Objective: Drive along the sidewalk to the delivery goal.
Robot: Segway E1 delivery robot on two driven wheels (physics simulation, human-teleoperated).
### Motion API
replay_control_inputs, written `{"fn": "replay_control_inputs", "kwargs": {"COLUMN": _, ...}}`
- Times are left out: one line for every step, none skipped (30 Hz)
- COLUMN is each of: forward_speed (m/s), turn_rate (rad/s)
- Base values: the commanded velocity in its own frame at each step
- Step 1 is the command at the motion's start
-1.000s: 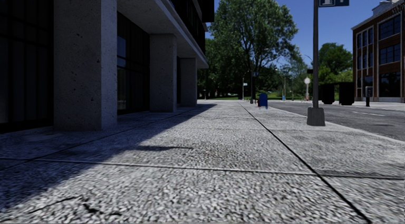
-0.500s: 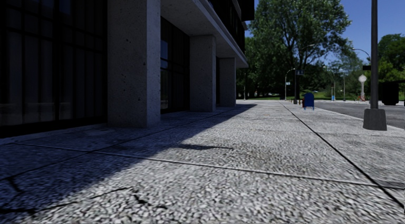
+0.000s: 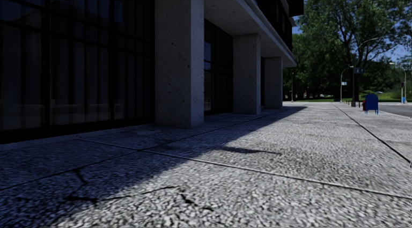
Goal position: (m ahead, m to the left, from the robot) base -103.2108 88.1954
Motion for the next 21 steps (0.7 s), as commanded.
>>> {"fn": "replay_control_inputs", "kwargs": {"forward_speed": 0.00, "turn_rate": 0.54}}
{"fn": "replay_control_inputs", "kwargs": {"forward_speed": 0.00, "turn_rate": 0.54}}
{"fn": "replay_control_inputs", "kwargs": {"forward_speed": 0.00, "turn_rate": 0.54}}
{"fn": "replay_control_inputs", "kwargs": {"forward_speed": 0.00, "turn_rate": 0.54}}
{"fn": "replay_control_inputs", "kwargs": {"forward_speed": 0.00, "turn_rate": 0.54}}
{"fn": "replay_control_inputs", "kwargs": {"forward_speed": 0.00, "turn_rate": 0.54}}
{"fn": "replay_control_inputs", "kwargs": {"forward_speed": 0.00, "turn_rate": 0.54}}
{"fn": "replay_control_inputs", "kwargs": {"forward_speed": 0.00, "turn_rate": 0.54}}
{"fn": "replay_control_inputs", "kwargs": {"forward_speed": 0.00, "turn_rate": 0.54}}
{"fn": "replay_control_inputs", "kwargs": {"forward_speed": 0.00, "turn_rate": 0.54}}
{"fn": "replay_control_inputs", "kwargs": {"forward_speed": 0.00, "turn_rate": 0.54}}
{"fn": "replay_control_inputs", "kwargs": {"forward_speed": 0.00, "turn_rate": 0.54}}
{"fn": "replay_control_inputs", "kwargs": {"forward_speed": 0.00, "turn_rate": 0.54}}
{"fn": "replay_control_inputs", "kwargs": {"forward_speed": 0.00, "turn_rate": 0.54}}
{"fn": "replay_control_inputs", "kwargs": {"forward_speed": 0.00, "turn_rate": 0.54}}
{"fn": "replay_control_inputs", "kwargs": {"forward_speed": 0.00, "turn_rate": 0.54}}
{"fn": "replay_control_inputs", "kwargs": {"forward_speed": 0.00, "turn_rate": 0.54}}
{"fn": "replay_control_inputs", "kwargs": {"forward_speed": 0.00, "turn_rate": 0.54}}
{"fn": "replay_control_inputs", "kwargs": {"forward_speed": 0.00, "turn_rate": 0.54}}
{"fn": "replay_control_inputs", "kwargs": {"forward_speed": 0.00, "turn_rate": 0.54}}
{"fn": "replay_control_inputs", "kwargs": {"forward_speed": 0.00, "turn_rate": 0.54}}
